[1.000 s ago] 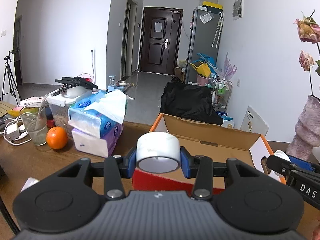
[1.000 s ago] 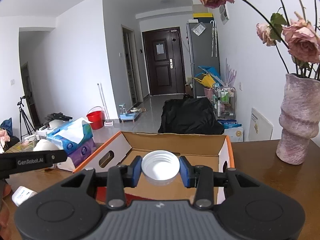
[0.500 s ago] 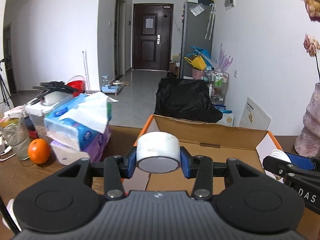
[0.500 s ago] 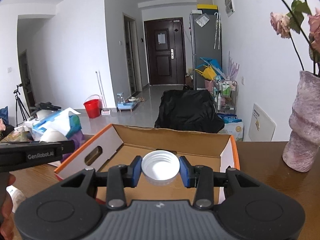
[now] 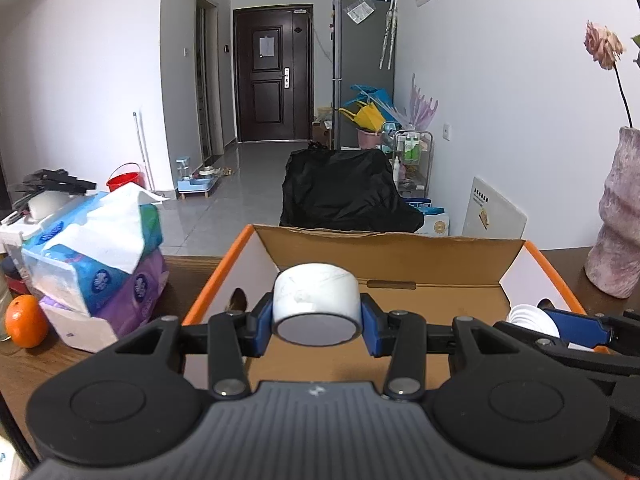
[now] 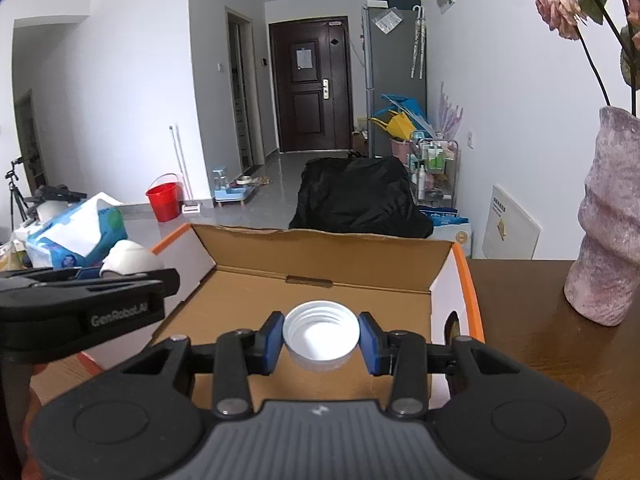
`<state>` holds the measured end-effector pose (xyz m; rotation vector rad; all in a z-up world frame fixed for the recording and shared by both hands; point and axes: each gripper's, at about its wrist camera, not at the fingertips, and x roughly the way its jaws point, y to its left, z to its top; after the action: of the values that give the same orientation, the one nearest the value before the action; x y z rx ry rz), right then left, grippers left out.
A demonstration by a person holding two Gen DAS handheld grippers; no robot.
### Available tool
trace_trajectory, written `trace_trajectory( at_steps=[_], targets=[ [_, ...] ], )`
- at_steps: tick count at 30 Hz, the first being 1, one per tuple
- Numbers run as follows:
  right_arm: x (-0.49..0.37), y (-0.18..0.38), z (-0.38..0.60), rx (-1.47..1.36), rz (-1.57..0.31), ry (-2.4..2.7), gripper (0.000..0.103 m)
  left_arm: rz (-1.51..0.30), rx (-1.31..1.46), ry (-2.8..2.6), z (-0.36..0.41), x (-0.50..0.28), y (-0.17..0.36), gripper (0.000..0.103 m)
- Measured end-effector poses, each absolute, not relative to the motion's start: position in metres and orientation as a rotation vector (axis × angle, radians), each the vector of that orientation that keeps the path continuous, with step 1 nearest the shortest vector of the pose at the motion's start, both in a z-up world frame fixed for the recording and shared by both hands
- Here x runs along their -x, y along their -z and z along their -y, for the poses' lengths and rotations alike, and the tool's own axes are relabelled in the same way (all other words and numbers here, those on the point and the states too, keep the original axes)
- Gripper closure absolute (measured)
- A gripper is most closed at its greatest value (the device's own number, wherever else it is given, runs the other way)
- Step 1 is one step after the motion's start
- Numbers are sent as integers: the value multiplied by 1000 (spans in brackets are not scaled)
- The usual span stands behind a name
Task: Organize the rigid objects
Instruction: 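Carry the tape roll in the left tool and cap in the right tool over the cardboard box, then open the left tool to drop the tape roll while the right tool drops the cap into the box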
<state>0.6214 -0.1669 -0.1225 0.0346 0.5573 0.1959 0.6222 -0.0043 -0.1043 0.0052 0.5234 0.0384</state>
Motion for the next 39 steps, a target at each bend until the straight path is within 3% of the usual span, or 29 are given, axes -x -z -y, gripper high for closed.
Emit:
trace_trajectory(
  at_steps=[15, 16, 17, 18, 19, 21, 23, 25, 39],
  targets=[
    [-630, 136, 169, -10, -580, -121, 64, -554, -10, -27, 0, -635, 118, 58],
    [-629, 137, 168, -7, -579, -117, 63, -547, -10, -32, 0, -634, 117, 54],
    [-628, 137, 168, -3, -575, -112, 60, -544, -6, -38, -1, -633, 116, 43],
    [-628, 137, 168, -1, -575, -107, 47, -541, 0, -46, -4, -632, 115, 28],
    [-627, 137, 167, -2, -571, -102, 30, -537, 4, -55, -6, -632, 113, 23],
    [-625, 137, 167, -1, -554, -84, 10, -515, 13, -84, -10, -630, 109, 8],
    [-622, 135, 168, -8, -533, -74, 7, -499, 23, -99, -14, -627, 107, 0],
    [-622, 134, 169, -19, -528, -68, 0, -489, 30, -107, -17, -626, 104, 0],
    [-623, 130, 172, -11, -546, -71, 0, -507, 49, -113, -19, -626, 103, 0]
  ],
)
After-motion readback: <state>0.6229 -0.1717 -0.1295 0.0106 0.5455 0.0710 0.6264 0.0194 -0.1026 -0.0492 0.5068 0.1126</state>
